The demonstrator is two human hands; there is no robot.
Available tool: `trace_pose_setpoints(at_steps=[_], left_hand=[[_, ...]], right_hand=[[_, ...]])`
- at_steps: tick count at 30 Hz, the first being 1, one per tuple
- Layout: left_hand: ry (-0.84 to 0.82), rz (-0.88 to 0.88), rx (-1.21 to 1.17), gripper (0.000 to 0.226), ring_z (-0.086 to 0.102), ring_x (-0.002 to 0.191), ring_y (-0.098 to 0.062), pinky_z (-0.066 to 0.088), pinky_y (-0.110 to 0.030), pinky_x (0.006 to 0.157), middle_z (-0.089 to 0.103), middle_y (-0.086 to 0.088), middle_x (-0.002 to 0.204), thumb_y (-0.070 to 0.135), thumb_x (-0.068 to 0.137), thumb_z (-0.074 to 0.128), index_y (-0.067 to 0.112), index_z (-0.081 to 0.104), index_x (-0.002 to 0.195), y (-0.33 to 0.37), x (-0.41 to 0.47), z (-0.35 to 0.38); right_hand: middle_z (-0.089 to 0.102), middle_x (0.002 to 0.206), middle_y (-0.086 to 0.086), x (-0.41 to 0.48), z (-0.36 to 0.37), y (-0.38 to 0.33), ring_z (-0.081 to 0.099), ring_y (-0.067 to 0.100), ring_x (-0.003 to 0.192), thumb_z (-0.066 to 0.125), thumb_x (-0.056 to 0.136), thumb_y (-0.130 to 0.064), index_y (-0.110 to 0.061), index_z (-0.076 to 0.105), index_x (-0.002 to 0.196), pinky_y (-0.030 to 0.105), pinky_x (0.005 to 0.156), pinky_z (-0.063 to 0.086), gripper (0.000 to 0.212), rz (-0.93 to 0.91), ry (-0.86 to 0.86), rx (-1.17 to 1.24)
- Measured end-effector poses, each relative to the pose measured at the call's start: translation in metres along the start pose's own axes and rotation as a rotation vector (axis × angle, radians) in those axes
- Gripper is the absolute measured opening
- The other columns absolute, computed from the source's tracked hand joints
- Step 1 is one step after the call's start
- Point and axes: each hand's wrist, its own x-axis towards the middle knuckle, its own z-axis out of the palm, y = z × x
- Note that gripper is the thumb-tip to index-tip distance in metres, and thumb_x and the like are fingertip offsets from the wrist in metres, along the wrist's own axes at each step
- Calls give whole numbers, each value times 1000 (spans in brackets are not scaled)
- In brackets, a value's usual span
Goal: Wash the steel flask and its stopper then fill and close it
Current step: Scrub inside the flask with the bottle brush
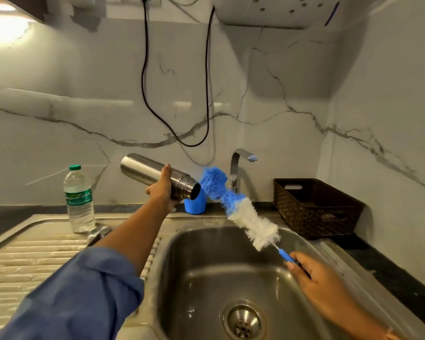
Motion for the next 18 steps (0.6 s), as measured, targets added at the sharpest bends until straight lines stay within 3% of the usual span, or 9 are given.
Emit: trace_pose_setpoints(at_steps=[3, 6, 9, 12, 14, 16, 18], left_hand=[[-57, -34, -34, 84, 68, 86, -33, 56, -49, 55, 59, -17, 119, 41, 70, 79, 11, 32, 133, -1, 14, 10], [-110, -66, -20, 93, 70, 85, -36, 55, -52, 60, 62, -18, 118, 44, 58, 84, 13, 36, 132, -7, 25, 17], [-134, -70, 23, 91, 70, 84, -36, 56, -52, 64, 63, -19, 115, 42, 60, 83, 14, 36, 132, -11, 20, 24], [-150, -47, 86, 89, 70, 85, -33, 56, -49, 61, 62, -19, 116, 43, 64, 81, 12, 34, 133, -10, 14, 29], [-181, -48, 129, 85, 70, 88, -32, 57, -46, 59, 62, -18, 116, 43, 68, 79, 10, 36, 133, -9, 10, 31], [-194, -35, 185, 80, 68, 90, -31, 57, -44, 58, 61, -17, 116, 41, 72, 77, 9, 35, 132, -13, 4, 36], [-227, -39, 223, 79, 68, 89, -31, 57, -43, 57, 60, -17, 115, 38, 71, 78, 9, 35, 131, -22, -4, 41]], right_hand=[[52, 62, 1, -1, -5, 3, 44, 2, 50, 48, 96, -27, -20, 60, 95, 18, 51, 35, 14, -19, -35, -28], [50, 61, -1, 1, -5, 1, 44, 1, 50, 48, 97, -27, -19, 61, 95, 18, 52, 34, 16, -33, -48, -39], [49, 60, -3, 4, -6, 0, 46, 4, 51, 44, 98, -28, -19, 61, 101, 19, 52, 33, 19, -36, -24, -100], [63, 88, -3, 2, -9, -8, 56, 8, 72, 34, 101, -30, -24, 52, 125, 23, 65, 42, 31, -98, 15, -274], [62, 106, -1, 2, -9, -18, 59, 12, 84, 24, 102, -31, -24, 38, 141, 25, 70, 44, 42, -121, 80, -504], [65, 97, 1, 7, -7, -23, 62, 14, 75, 19, 99, -32, -22, 46, 137, 27, 59, 43, 48, -206, 188, -604], [64, 86, -1, 16, -4, -28, 59, 11, 67, 24, 100, -31, -21, 55, 126, 24, 56, 43, 42, -180, 199, -525]])
